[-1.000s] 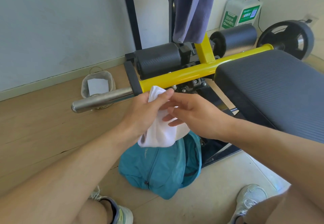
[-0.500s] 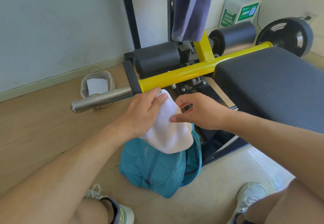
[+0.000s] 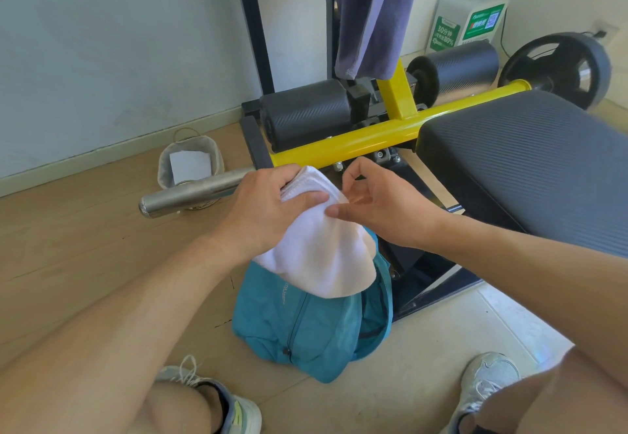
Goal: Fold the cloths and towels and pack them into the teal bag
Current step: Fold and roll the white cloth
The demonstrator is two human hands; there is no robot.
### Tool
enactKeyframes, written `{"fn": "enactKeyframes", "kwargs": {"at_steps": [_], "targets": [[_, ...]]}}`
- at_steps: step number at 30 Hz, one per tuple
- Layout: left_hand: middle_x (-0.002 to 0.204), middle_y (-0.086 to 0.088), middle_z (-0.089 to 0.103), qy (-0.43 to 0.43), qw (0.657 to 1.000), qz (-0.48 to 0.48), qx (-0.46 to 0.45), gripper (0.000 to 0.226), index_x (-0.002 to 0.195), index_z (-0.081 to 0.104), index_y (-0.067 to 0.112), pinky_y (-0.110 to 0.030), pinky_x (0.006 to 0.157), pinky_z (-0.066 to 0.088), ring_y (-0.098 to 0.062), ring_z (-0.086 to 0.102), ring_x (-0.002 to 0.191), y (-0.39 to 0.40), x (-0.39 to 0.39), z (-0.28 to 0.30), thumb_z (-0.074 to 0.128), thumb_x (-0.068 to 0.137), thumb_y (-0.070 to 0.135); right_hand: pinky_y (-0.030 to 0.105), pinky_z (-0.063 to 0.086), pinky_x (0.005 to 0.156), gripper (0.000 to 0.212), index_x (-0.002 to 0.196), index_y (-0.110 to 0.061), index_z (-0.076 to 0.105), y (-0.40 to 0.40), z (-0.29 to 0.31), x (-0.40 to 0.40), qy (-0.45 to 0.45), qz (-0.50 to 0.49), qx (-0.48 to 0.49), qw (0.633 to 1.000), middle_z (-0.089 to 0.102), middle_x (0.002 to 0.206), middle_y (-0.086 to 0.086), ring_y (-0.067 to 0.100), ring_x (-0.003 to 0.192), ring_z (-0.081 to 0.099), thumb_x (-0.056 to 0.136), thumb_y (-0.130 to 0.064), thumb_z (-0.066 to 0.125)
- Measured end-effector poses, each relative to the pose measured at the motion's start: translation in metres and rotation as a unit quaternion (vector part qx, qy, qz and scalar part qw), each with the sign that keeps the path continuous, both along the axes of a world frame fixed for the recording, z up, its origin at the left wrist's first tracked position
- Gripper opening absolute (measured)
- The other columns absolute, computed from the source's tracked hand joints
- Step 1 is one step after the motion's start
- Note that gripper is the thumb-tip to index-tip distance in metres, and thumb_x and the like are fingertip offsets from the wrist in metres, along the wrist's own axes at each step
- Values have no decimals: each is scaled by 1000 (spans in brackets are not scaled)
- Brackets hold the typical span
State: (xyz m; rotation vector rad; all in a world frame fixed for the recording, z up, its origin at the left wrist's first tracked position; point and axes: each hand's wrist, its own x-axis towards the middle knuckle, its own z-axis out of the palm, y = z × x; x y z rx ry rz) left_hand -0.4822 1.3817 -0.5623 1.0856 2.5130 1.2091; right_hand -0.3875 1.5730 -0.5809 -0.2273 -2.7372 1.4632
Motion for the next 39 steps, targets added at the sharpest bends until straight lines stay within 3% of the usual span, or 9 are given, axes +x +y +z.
{"fn": "enactKeyframes", "kwargs": {"at_steps": [3, 7, 12, 15, 19, 24, 28, 34, 39], "targets": [[78, -5, 71, -23, 1000, 3, 3, 20, 86, 73, 20, -39, 65, 48, -24, 65, 78, -1, 1, 0, 74, 90, 40, 24, 58, 86, 25, 100, -27, 61, -1, 2, 1, 23, 3, -9, 1000, 73, 100, -9, 2, 95, 69, 85, -34, 79], [83, -10, 72, -25, 1000, 8, 4, 24, 89, 76, 17, -40, 67, 48, -25, 65, 79, 0, 1, 2, 71, 91, 41, 24, 58, 89, 27, 105, -28, 65, -2, 2, 1, 48, -1, -11, 999, 73, 104, -13, 1, 100, 69, 84, -37, 79], [79, 9, 71, -50, 999, -16, 11, 14, 76, 71, 37, -17, 58, 43, -7, 62, 71, 0, 6, 6, 73, 90, 39, 23, 56, 91, 30, 105, -27, 68, -6, 6, 2, 74, 0, -16, 997, 73, 104, -14, 0, 101, 68, 81, -40, 80], [76, -3, 68, -56, 998, -8, 15, 30, 78, 72, 26, -37, 62, 44, -20, 61, 73, 1, 8, 3, 66, 90, 52, 25, 57, 89, 31, 100, -25, 68, -7, 4, 1, 97, -31, 3, 995, 72, 100, -13, 1, 100, 67, 78, -42, 83], [64, -13, 46, -80, 997, 7, 21, 57, 71, 55, 1, -33, 59, 30, -17, 41, 60, 3, 9, 1, 54, 94, 54, 22, 57, 85, 27, 94, -24, 69, -9, 5, 2, 108, -40, 9, 993, 72, 93, -12, 1, 91, 67, 78, -39, 84], [73, -27, 53, -107, 994, 3, 24, 56, 72, 59, -5, -34, 62, 32, -28, 46, 64, 2, 9, 4, 49, 93, 46, 21, 57, 84, 21, 94, -28, 71, -11, 7, 3, 100, -29, 22, 994, 71, 93, -14, 0, 90, 66, 80, -38, 82], [66, -10, 49, -118, 992, 29, 16, 56, 70, 58, -5, -35, 65, 35, -17, 44, 66, 3, 6, 4, 46, 88, 47, 22, 57, 84, 14, 91, -22, 71, -11, 9, 3, 95, -13, 5, 995, 72, 92, -12, 1, 89, 68, 85, -33, 79], [73, -30, 51, -76, 997, 12, -1, 59, 76, 56, -12, -35, 63, 34, -20, 42, 66, 0, 2, 3, 44, 91, 44, 27, 57, 87, 12, 95, -20, 69, -11, 8, 4, 92, 1, -6, 996, 72, 96, -12, 2, 93, 67, 91, -30, 73], [73, -26, 53, -58, 998, -18, -9, 55, 72, 57, -4, -37, 62, 35, -17, 45, 61, -1, 5, 3, 45, 98, 43, 27, 58, 85, 12, 93, -19, 67, -11, 9, 4, 95, 2, -12, 995, 71, 93, -12, 1, 93, 67, 90, -29, 74]]}}
